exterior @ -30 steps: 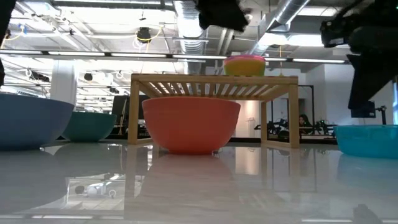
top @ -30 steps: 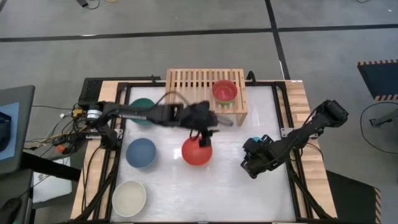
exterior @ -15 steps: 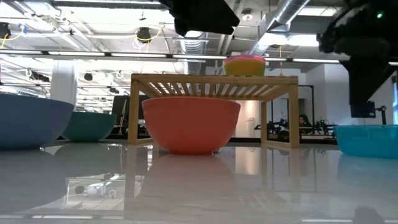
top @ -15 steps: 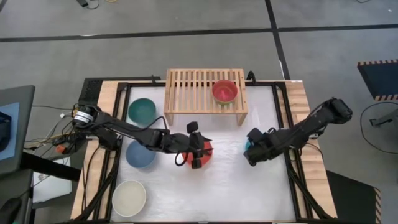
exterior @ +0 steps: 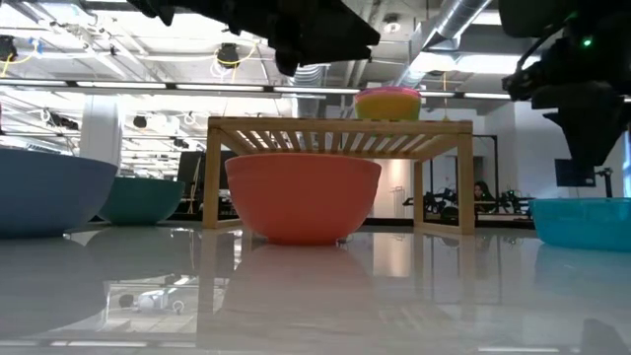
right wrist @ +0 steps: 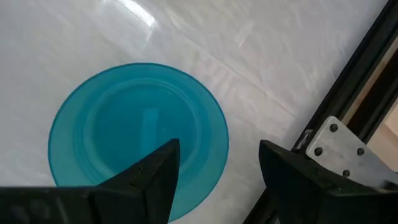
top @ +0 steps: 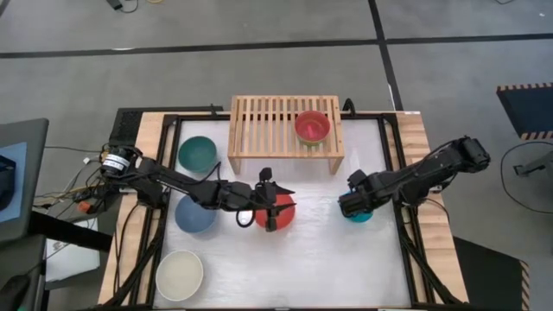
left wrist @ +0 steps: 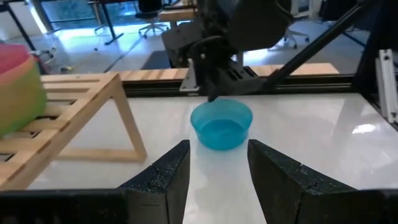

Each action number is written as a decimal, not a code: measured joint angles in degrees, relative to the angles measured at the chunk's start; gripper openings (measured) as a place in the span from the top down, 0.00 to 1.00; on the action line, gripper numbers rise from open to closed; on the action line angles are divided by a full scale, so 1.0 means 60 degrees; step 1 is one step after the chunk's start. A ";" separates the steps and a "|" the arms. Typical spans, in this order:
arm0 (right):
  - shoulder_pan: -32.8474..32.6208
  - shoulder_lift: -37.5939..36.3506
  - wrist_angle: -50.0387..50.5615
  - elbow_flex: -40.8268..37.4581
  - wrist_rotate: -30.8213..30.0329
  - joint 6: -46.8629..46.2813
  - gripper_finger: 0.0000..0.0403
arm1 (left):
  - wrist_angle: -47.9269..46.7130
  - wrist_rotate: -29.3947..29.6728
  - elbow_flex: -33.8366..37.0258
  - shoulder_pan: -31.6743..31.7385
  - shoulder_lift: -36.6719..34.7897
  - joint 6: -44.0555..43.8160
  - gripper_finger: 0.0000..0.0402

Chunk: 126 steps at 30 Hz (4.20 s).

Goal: Place and stack bowls onto a shelf
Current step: Stack the light blue bowl on top of the pink bowl on the shelf, then put the orange bowl on the shelf

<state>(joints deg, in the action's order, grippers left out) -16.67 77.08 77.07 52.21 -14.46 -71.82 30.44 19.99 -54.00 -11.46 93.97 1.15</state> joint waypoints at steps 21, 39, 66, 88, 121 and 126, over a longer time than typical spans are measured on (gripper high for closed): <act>-0.0264 0.0007 -0.2351 -0.2066 0.0774 -0.0478 0.47 | -0.0133 -0.0029 0.0000 0.0103 0.0003 0.0038 0.64; -0.0219 -0.0528 -0.2363 -0.0806 0.1004 0.0769 0.94 | -0.2922 0.1254 -0.0011 0.0202 -0.1646 0.0351 0.64; 0.6180 -0.0174 -0.4069 0.5606 -0.1078 0.7217 0.94 | -0.3859 0.0588 -0.0007 0.0917 -0.1745 0.0387 0.64; 0.8493 0.0711 -0.3812 0.5847 0.1709 0.8066 0.70 | -0.5757 -0.0198 -0.0007 0.1518 -0.1745 -0.0664 0.64; 0.3050 -0.2364 -0.3448 0.3206 -0.1364 0.6015 0.44 | -0.5754 -0.1423 0.1537 0.1802 -0.1485 -0.3173 0.64; 0.2737 -0.2456 -0.3453 0.3196 -0.1547 0.6037 0.44 | -0.5250 -0.1528 0.1486 0.1802 -0.0779 -0.3253 0.64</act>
<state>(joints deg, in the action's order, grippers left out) -0.25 62.34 56.35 71.38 -23.75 -35.59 -1.06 10.82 -45.08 -0.64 89.30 -18.36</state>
